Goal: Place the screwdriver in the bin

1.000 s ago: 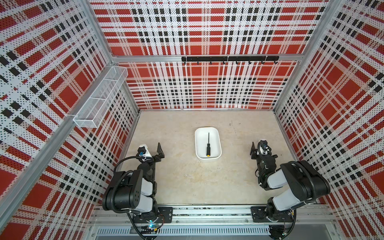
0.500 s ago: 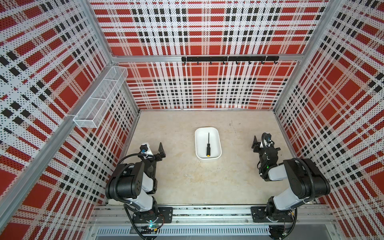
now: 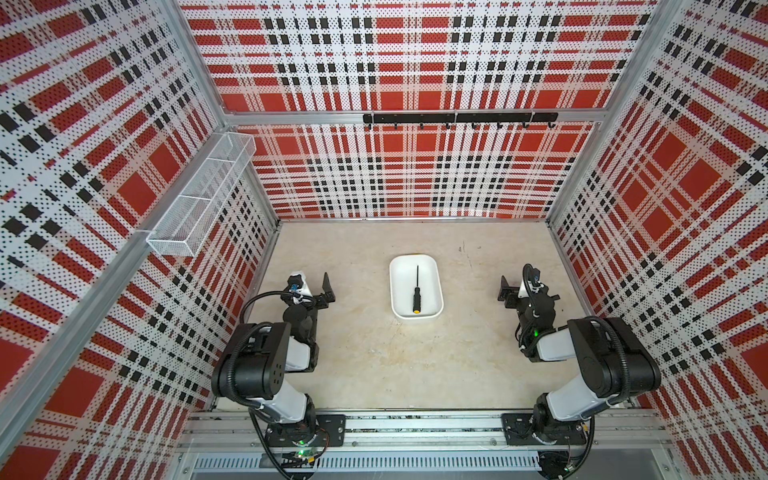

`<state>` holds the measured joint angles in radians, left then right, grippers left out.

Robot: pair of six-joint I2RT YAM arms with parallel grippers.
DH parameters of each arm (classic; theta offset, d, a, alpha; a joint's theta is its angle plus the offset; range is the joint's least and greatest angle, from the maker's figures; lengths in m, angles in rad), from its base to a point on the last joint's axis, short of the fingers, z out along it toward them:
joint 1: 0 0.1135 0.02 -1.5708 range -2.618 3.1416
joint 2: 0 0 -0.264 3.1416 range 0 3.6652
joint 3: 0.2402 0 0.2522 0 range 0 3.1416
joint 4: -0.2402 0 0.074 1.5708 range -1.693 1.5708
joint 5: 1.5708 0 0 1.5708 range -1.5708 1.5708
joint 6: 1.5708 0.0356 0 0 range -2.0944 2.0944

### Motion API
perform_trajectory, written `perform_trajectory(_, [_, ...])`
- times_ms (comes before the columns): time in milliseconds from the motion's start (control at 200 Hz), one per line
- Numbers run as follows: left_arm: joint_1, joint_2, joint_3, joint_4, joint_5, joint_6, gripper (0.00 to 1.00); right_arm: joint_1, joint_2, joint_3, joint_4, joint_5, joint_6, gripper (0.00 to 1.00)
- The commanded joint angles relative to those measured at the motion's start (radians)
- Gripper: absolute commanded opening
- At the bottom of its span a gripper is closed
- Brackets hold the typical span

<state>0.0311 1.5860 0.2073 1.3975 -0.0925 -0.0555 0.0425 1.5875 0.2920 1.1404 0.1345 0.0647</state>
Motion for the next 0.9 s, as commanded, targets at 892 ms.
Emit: perform_trajectory(892, [-0.007,-0.011,0.001,0.003,-0.025,0.021,0.98,-0.007,-0.016,0.002,0.011,-0.006,-0.004,1.0])
